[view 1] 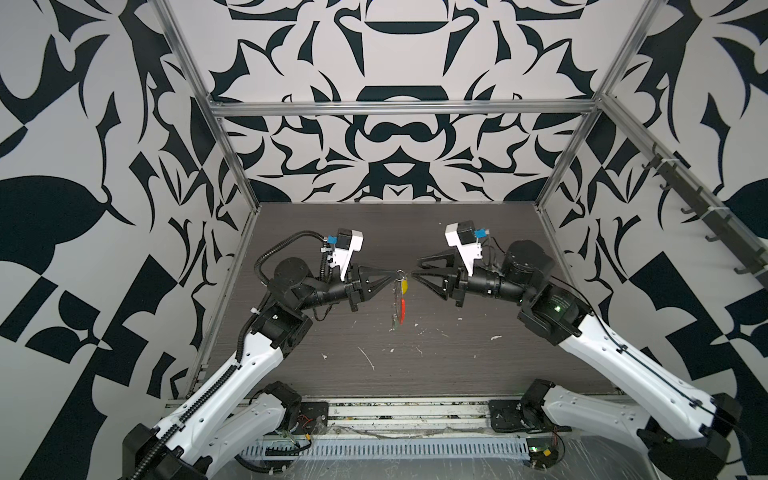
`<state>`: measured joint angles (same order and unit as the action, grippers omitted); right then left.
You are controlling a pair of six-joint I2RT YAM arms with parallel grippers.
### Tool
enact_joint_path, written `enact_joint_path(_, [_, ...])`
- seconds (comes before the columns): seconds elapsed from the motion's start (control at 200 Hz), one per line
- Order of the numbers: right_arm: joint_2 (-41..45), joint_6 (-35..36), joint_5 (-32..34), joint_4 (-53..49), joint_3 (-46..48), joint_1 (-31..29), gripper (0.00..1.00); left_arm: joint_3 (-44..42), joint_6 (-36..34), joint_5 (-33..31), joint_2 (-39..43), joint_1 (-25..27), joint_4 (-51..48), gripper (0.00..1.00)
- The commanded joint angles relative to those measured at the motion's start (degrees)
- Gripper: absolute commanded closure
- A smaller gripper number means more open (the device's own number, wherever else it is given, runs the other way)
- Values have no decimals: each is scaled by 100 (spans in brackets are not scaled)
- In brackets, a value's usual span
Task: Remove the keys from the keyring
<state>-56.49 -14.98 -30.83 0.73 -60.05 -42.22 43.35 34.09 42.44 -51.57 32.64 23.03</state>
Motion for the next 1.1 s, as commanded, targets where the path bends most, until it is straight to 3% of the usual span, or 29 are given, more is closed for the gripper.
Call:
enact_joint_path(0.0, [114, -175, 460, 778, 114, -34, 58, -90, 173, -214, 139, 5, 903, 100])
enact_joint_path(0.325, [-57, -383, -15, 1323, 319, -119, 55, -169, 571, -100, -16, 5, 1661, 100])
enact_joint_path(0.715, [-146, -613, 86, 1948, 325, -339, 56, -245, 647, -110, -118, 5, 1915, 100])
enact_joint_path(1.095, [-437, -715, -181, 1884, 183, -387, 69, -299, 670, -95, -106, 5, 1960, 100])
